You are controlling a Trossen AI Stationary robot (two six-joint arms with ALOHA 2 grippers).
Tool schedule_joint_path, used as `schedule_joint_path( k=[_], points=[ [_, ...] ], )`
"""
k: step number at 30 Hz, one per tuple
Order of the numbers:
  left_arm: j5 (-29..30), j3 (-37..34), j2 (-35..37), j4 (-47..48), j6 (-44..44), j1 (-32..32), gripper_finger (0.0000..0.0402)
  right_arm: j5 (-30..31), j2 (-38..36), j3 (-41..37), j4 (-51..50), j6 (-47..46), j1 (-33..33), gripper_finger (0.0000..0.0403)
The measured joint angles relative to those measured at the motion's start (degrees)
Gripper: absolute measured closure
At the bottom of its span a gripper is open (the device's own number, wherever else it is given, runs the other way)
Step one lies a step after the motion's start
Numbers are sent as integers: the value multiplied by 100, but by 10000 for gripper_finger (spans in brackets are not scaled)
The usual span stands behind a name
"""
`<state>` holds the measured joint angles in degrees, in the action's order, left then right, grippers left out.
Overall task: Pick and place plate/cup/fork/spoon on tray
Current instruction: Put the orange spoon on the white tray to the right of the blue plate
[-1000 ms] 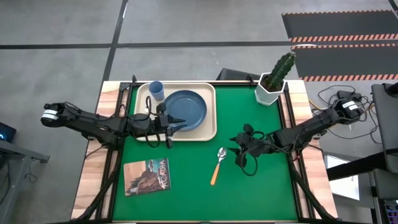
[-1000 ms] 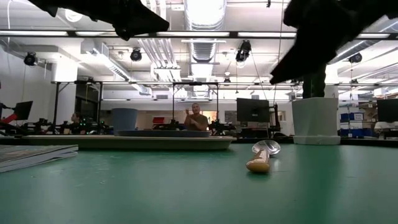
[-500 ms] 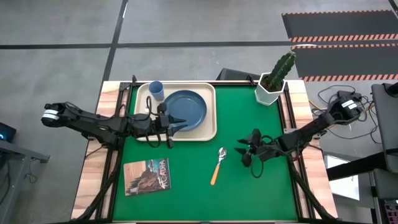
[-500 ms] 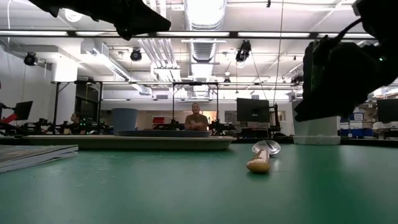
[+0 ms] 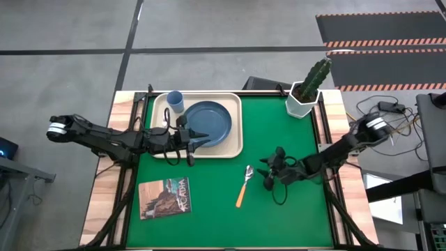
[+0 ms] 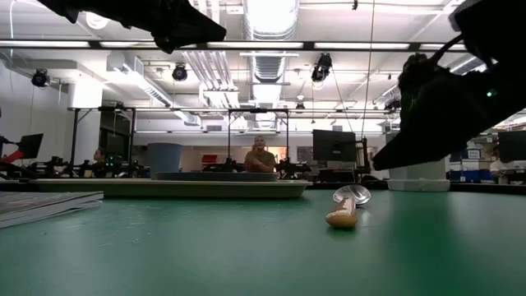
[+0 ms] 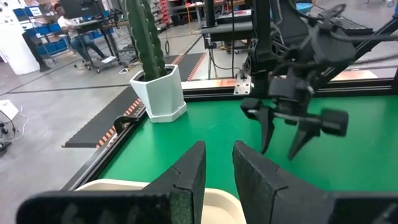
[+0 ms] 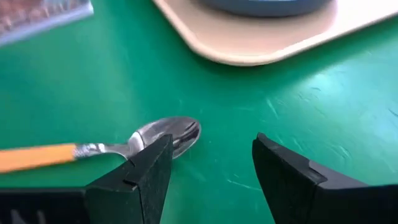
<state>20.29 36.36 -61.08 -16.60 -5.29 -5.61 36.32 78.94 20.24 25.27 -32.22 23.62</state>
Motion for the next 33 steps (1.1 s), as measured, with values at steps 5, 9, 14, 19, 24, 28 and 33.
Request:
schedule_joint_path(
  k=[5, 9, 14, 19, 24, 28, 33],
  points=[
    [2, 0, 0, 0, -17, 0, 340, 133, 855, 516, 15, 264, -26, 195],
    [7, 0, 0, 0, -69, 2, 340, 127, 1369, 709, 84, 122, -91, 195],
    [17, 0, 0, -2, -136, 2, 340, 69, 1633, 832, 134, -121, -192, 197],
    [17, -2, 0, -2, -147, 2, 340, -177, 1643, 919, 153, -129, -303, 219],
    [16, -2, 2, -5, -149, 2, 340, -202, 1634, 950, 142, -102, -417, 251],
    [17, -2, 2, -4, -149, 2, 340, -199, 1495, 947, 32, -59, -437, 272],
    [17, -2, 2, -3, -149, 2, 340, -202, 1025, 995, -585, -63, -433, 284]
  ],
)
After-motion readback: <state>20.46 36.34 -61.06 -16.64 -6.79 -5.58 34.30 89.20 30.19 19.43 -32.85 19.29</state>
